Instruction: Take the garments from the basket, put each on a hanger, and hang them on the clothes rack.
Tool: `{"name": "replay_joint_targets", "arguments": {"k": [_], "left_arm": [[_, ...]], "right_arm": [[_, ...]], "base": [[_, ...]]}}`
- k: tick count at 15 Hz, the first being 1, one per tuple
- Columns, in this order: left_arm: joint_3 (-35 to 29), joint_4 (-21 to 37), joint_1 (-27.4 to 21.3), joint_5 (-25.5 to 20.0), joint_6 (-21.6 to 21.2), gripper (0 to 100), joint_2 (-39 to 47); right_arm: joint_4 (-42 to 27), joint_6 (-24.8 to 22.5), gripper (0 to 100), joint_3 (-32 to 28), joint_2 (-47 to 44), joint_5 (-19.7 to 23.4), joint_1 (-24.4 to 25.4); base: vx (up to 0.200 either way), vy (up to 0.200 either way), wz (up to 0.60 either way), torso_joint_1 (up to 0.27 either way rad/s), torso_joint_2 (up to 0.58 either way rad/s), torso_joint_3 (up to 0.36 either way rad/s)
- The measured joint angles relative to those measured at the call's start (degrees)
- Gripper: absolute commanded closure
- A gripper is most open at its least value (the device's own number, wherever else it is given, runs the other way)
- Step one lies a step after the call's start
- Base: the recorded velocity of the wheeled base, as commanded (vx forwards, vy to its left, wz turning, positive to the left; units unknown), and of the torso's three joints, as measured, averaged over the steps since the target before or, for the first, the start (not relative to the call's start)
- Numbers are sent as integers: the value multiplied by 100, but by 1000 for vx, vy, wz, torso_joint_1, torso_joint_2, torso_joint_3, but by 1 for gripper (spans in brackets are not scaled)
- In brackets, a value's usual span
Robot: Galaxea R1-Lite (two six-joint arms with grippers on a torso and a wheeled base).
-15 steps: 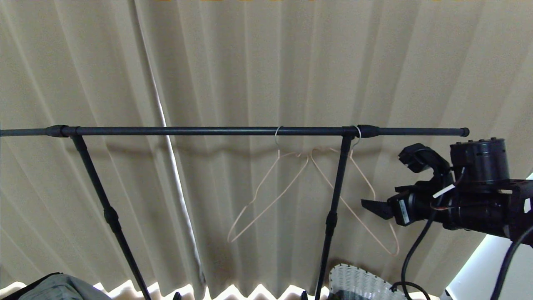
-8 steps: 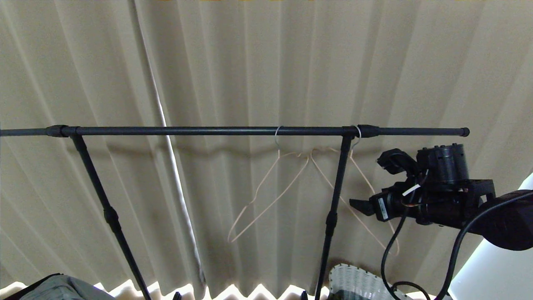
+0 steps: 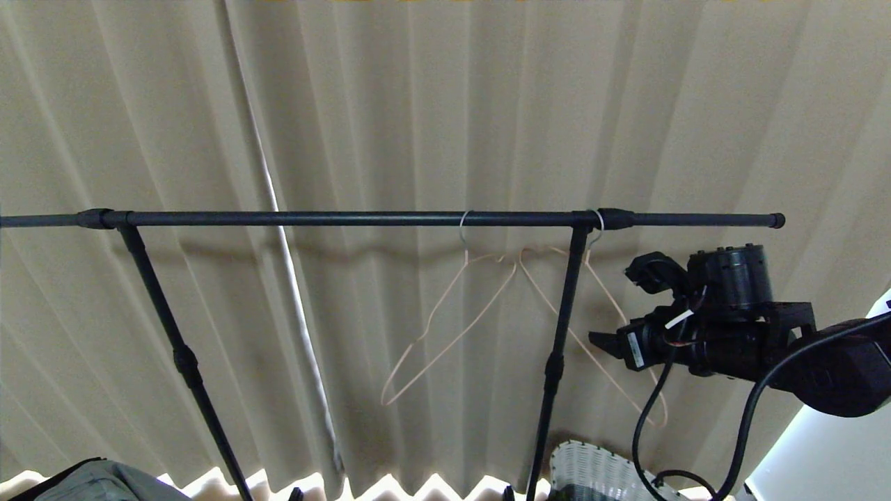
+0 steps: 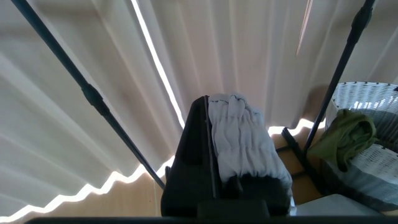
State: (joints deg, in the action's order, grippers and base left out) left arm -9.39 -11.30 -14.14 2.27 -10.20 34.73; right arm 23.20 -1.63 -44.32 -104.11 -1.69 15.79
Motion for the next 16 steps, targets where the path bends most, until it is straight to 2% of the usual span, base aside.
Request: {"name": "replay_joint_targets", "arguments": {"k": [9,16], "left_arm": [[-11,-2,0,0,0,100,-1],[-21,-2,9,0,5,100,-1]], "right_arm": [[4,115,100,54,80,-84,-22],[9,243,100,150,625,-88,-24]], "base": [[0,0,0,0,0,0],[0,0,0,0,0,0]]}}
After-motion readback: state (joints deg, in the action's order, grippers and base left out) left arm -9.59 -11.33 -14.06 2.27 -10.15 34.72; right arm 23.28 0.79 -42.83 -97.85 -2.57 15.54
